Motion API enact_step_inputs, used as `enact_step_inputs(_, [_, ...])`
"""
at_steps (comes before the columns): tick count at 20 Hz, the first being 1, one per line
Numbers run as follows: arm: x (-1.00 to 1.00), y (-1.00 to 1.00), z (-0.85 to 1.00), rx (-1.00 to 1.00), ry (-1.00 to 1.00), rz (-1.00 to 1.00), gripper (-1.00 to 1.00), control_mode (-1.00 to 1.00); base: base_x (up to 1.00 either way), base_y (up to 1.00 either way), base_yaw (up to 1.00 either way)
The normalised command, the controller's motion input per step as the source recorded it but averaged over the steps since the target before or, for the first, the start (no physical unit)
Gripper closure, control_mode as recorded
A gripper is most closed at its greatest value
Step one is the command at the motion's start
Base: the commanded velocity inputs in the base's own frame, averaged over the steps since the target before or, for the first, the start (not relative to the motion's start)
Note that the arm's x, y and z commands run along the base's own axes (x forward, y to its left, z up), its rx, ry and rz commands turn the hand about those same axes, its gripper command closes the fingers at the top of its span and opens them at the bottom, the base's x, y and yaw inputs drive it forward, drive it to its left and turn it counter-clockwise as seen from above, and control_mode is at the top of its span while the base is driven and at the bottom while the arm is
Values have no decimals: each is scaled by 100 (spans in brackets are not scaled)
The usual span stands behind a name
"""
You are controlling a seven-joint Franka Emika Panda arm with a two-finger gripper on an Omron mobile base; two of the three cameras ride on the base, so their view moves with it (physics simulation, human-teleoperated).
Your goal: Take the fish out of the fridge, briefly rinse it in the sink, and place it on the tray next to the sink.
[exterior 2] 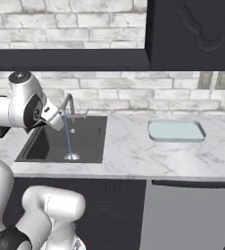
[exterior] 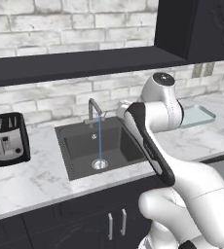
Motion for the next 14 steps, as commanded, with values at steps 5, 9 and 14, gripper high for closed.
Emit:
enact_step_inputs(5, [0,0,0,0,0,0,100,100,24,-24,0])
enact_step_inputs(9, [11,-45,-7,8,6,5,100,-100,9,-29,2])
enact_step_inputs(14, [30,-89,-28,24,20,17,100,-100,0,0,0])
